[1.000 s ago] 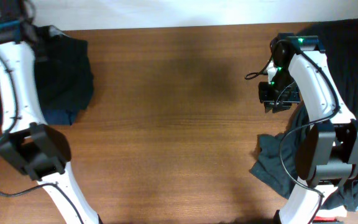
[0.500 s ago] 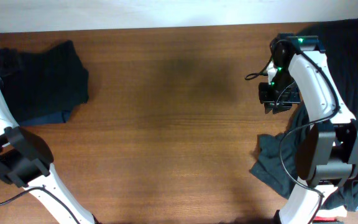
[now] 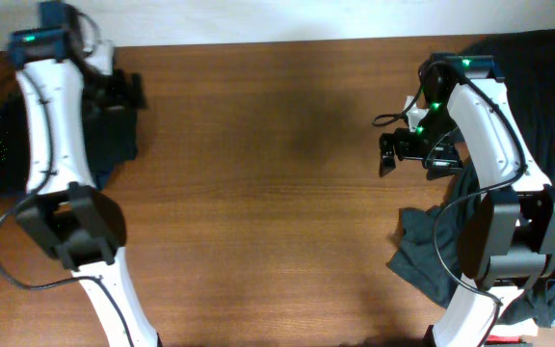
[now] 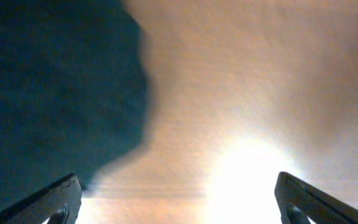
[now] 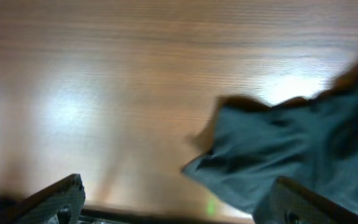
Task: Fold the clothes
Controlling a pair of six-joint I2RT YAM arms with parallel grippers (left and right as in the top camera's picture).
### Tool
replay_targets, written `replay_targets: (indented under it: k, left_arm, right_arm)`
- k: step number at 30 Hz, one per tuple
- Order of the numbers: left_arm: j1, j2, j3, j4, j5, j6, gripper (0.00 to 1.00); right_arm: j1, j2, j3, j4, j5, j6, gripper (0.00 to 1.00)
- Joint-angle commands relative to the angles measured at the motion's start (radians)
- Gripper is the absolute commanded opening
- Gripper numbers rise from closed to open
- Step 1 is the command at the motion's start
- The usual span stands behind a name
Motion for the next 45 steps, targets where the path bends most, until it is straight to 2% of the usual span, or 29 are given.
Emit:
replay_targets:
  k: [1, 7, 13, 16, 19, 24, 28, 31, 34, 45]
  left_arm:
    - [-0.092, 0.039, 0.005, -0.149, 0.018, -0.031, 0.99]
    - [-0.179, 0.033, -0.048, -0.19, 0.018, -0.059, 0.99]
    - [-0.222, -0.126, -0.356, -0.189, -0.031, -0.097, 0.99]
    - [-0.222, -0.334, -0.608, -0.082, -0.072, -0.096, 0.99]
    - [-0.225, -0.649, -0.93, 0.145, -0.072, -0.096, 0.99]
    - [-0.224, -1.133, -1.308, 0.416, -0.072, -0.105, 0.99]
    - [-0.224, -1.524, -1.52, 0.631, -0.072, -0.104, 0.99]
    - [-0.224, -1.676, -1.564, 0.702, -0.072, -0.104, 0.99]
    - [-0.224, -1.767, -1.564, 0.695, -0.072, -0.103, 0.99]
    - [-0.224, -1.788, -1.564, 0.694, -0.072, -0.103, 0.99]
  right_arm:
    - [-0.003, -0.017, 0.013, -0.06, -0.134, -0.075, 0.99]
    - [-0.003, -0.031, -0.006, -0.149, -0.134, -0.074, 0.99]
    - [-0.004, -0.213, -0.196, -0.076, -0.088, -0.067, 0.99]
    - [-0.003, -0.432, -0.381, 0.128, -0.084, -0.003, 0.99]
    - [-0.003, -0.705, -0.589, 0.312, -0.077, 0.012, 0.99]
    - [-0.003, -1.026, -0.782, 0.449, -0.001, 0.012, 0.99]
    - [-0.003, -1.22, -0.838, 0.512, 0.045, 0.016, 0.99]
    - [-0.003, -1.264, -0.838, 0.51, 0.047, 0.016, 0.99]
    - [-0.003, -1.262, -0.838, 0.511, 0.047, 0.016, 0.99]
    - [-0.003, -1.158, -0.838, 0.511, 0.047, 0.016, 0.99]
